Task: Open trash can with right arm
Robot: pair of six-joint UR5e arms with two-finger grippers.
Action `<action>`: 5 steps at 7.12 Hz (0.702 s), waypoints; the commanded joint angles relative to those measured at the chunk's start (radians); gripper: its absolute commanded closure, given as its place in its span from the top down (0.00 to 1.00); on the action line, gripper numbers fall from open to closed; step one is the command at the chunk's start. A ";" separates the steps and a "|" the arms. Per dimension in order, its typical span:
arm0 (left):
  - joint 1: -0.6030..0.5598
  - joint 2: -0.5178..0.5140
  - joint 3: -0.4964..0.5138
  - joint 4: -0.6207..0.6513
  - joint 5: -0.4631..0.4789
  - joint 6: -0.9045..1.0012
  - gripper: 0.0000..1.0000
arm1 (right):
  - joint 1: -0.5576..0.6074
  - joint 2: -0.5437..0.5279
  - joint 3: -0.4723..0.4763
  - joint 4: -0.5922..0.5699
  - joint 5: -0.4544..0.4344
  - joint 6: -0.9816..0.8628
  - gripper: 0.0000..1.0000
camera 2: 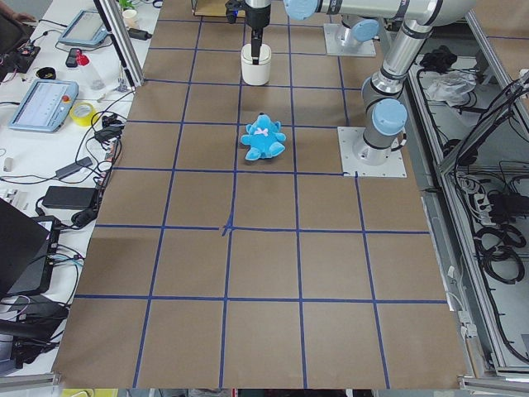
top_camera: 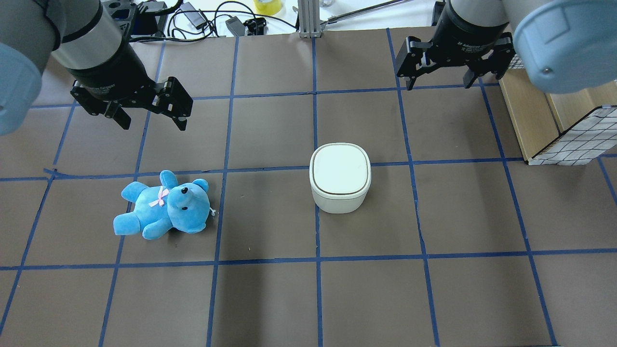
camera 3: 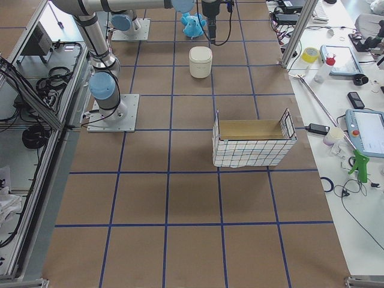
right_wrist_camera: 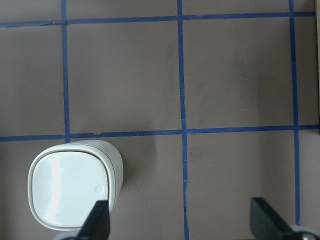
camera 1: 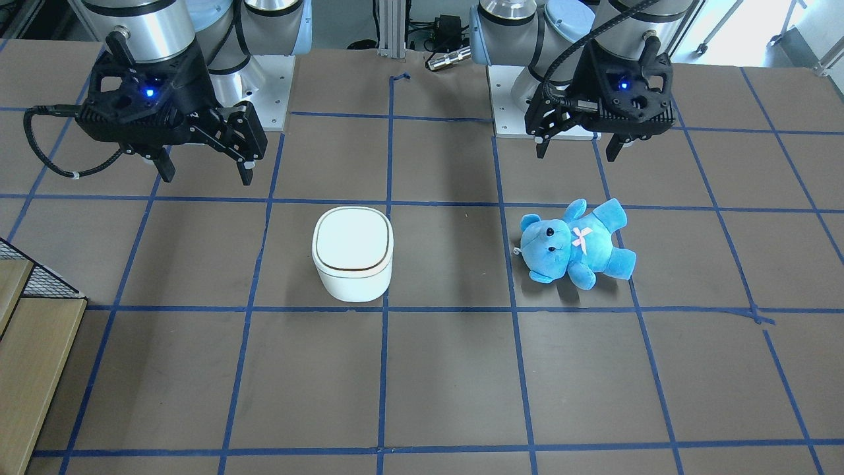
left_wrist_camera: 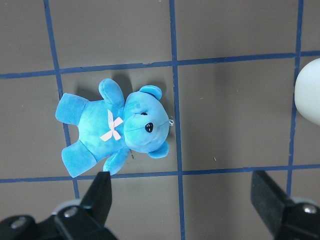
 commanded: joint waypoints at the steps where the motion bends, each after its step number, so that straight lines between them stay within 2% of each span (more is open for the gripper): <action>1: 0.000 0.000 0.000 0.000 0.000 0.000 1.00 | 0.001 0.001 0.003 -0.005 -0.001 0.001 1.00; 5: 0.000 0.000 0.000 0.000 0.000 0.000 1.00 | 0.004 0.001 0.011 -0.006 0.024 0.001 1.00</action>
